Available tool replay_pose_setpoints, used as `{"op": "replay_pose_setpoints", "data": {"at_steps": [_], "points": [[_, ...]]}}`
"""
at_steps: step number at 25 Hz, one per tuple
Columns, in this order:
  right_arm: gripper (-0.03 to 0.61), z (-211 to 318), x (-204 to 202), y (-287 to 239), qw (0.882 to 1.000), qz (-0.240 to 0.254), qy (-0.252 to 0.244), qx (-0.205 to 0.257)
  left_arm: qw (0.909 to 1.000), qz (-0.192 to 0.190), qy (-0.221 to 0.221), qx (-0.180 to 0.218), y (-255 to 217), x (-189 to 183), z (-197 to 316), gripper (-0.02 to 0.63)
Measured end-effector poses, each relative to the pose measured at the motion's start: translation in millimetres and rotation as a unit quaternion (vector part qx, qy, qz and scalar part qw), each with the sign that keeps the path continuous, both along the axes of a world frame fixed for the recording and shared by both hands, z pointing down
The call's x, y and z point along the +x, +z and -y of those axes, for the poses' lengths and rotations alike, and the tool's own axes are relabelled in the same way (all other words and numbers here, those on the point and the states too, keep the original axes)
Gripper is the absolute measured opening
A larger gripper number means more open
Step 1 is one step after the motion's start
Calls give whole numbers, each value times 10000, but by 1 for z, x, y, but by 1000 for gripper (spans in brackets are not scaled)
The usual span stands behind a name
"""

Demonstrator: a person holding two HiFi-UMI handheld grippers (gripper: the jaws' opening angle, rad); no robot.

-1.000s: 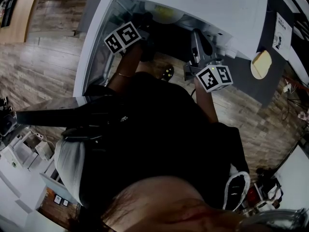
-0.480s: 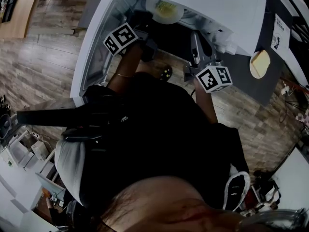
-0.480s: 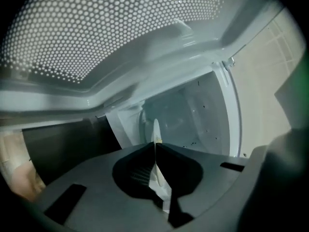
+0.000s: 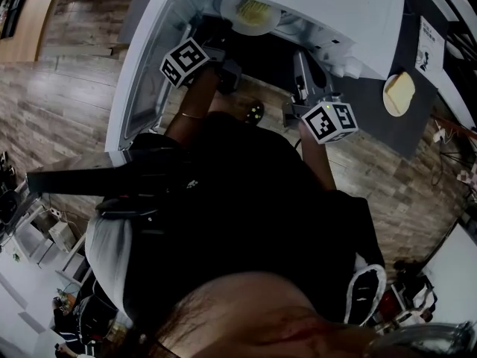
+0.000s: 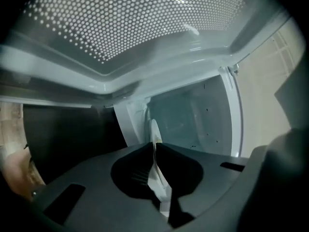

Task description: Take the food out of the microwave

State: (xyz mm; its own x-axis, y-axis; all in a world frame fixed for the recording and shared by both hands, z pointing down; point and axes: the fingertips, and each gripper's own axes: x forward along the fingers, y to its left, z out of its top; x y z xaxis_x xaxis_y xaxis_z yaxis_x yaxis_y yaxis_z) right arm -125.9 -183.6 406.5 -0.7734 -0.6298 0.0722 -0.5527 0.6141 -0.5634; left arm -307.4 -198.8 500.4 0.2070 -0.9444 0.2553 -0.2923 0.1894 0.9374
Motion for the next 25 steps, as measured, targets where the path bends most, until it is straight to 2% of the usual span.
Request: {"op": "replay_pose_setpoints", "data": {"at_steps": [6,18,20,23,25], "points": [[2,1,3,0,10000,-7,55,-2,9997,163,153,55,4,3,3,15],[2,7,0,2,9999,4,118,-72,9986,-29,490,173,3,9,7,23],[2,7,1,2,9999,8,123,-72,9984,-3,535,181,2,10,8,41],[2,6,0,2,9999,23,124,-82,9982,-84,564,183,2,11,8,105],[2,5,-1,2,9999,20,124,-86,9979,-156,604,185,3,13,9,110]]}}
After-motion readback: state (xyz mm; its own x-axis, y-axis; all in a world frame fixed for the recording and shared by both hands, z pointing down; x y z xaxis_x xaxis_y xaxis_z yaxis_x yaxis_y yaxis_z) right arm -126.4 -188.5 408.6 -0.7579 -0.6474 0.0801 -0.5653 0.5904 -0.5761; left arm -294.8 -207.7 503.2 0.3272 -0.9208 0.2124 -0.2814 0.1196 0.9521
